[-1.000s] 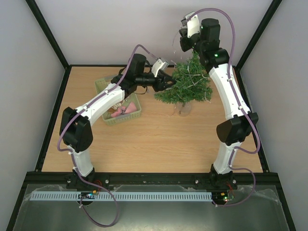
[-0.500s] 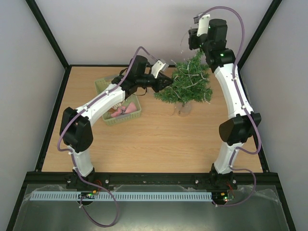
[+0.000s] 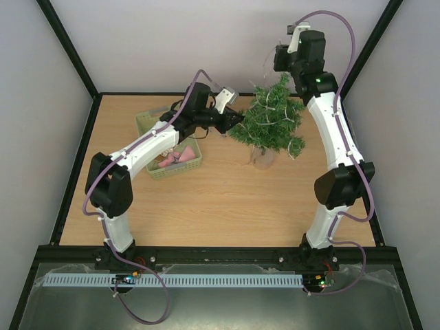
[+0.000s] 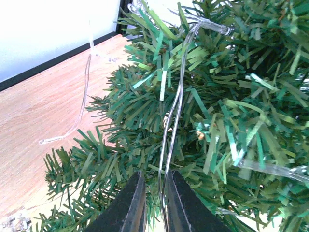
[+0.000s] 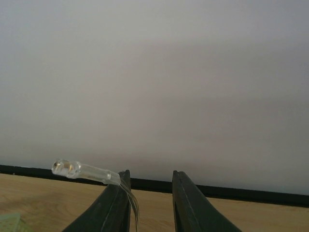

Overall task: Decorate the small christmas tree
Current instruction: Wrap the decoration item around the Christmas tree.

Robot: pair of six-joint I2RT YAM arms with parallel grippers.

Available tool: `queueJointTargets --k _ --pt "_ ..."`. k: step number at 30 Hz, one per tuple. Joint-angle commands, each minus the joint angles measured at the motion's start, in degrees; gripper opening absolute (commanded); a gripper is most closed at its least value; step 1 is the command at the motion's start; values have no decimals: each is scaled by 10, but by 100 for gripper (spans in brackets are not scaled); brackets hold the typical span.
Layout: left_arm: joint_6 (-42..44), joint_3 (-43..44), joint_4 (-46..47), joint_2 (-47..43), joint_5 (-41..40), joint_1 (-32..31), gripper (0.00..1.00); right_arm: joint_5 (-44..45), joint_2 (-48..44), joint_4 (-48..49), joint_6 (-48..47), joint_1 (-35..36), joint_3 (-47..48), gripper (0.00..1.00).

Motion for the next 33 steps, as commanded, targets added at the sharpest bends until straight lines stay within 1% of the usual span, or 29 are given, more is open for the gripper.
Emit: queueJointTargets --k 1,4,8,11,13,20,22,24,26,28,33 --pt "5 5 8 -12 -28 -2 15 52 -22 -4 39 0 -9 24" --pt "3 17 5 -3 -32 -2 15 81 -24 -4 46 0 -11 27" --pt "-1 23 8 3 -34 -2 15 78 -30 -13 57 -13 -9 29" --pt "-2 23 6 6 -36 -1 15 81 -33 -18 80 -25 -8 29" --pt "0 24 2 9 -40 -1 15 84 -37 -14 94 -30 -23 27" --pt "7 20 -6 18 -48 -1 15 86 -77 50 154 -39 -149 21" --pt "6 20 -6 18 -47 -1 15 94 -93 73 175 -40 -188 20" --pt "5 19 -6 19 -48 -1 15 113 -115 101 200 -40 -228 20" --pt "4 19 -6 18 -49 -1 15 150 -132 122 236 -40 -268 20" --pt "3 19 -4 18 -50 -1 15 179 -147 131 269 -41 -292 20" --pt "2 19 -2 16 -52 -2 16 198 -178 172 316 -42 -358 20"
